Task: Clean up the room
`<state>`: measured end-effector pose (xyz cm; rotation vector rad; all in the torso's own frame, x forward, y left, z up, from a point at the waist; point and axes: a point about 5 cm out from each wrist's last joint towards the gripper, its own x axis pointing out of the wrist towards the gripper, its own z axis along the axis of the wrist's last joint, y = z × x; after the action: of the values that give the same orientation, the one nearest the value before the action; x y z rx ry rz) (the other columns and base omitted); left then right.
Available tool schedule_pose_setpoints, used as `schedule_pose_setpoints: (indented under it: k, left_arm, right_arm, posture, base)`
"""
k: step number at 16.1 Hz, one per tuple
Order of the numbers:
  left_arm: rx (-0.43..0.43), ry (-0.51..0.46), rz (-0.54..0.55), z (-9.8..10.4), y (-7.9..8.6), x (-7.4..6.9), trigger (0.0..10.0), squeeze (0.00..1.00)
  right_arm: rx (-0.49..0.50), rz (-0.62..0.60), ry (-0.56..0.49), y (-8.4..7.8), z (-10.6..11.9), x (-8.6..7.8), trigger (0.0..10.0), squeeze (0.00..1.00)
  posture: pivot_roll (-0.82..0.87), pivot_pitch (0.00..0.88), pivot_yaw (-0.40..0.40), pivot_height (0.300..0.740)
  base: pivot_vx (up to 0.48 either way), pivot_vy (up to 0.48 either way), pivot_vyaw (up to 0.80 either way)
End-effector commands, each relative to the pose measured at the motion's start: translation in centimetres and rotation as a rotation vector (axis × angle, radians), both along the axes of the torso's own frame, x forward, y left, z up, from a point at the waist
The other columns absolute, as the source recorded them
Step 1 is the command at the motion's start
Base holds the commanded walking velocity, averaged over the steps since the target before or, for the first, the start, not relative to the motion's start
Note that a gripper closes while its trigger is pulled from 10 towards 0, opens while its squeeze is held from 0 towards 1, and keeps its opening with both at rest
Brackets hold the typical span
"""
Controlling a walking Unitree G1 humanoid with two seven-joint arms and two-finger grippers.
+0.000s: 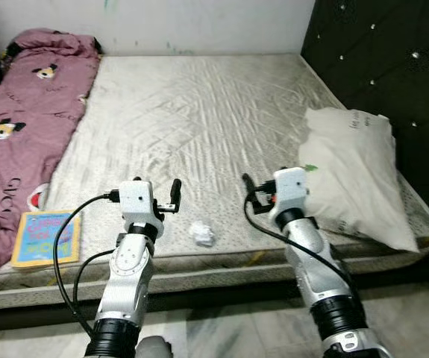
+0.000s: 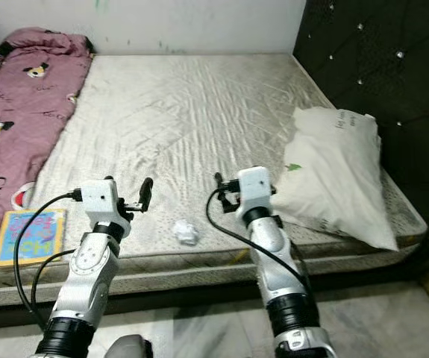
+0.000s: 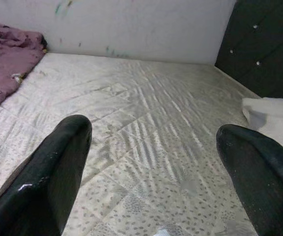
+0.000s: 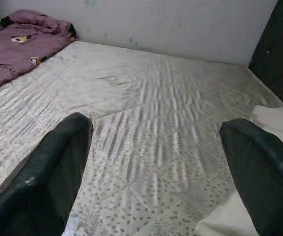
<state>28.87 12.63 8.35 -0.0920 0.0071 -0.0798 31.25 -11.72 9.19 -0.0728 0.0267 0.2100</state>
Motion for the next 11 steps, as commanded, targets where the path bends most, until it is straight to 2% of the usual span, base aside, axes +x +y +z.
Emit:
schedule_pose_setpoints:
  k: [1,5,11]
  left_arm:
    - [0.008,0.009,0.014,0.03,0.48,0.22,10.0,0.0]
    - [0.008,0.012,0.02,-0.05,0.47,0.24,10.0,0.0]
    - [-0.004,-0.006,0.001,0.16,0.26,0.19,10.0,0.0]
  right_arm:
    - [0.007,0.018,-0.002,0.64,0.19,0.12,10.0,0.0]
    - [0.005,0.018,0.0,0.59,0.12,0.1,10.0,0.0]
    - [0.003,0.02,-0.001,0.59,0.08,0.08,10.0,0.0]
  posture:
    - [0.08,0.0,-0.044,0.74]
    - [0.09,0.0,-0.046,0.74]
    - [0.09,0.0,-0.047,0.74]
  base:
    - [0.0,0.48,0.0]
    - [0.0,0.48,0.0]
    - [0.0,0.0,0.0]
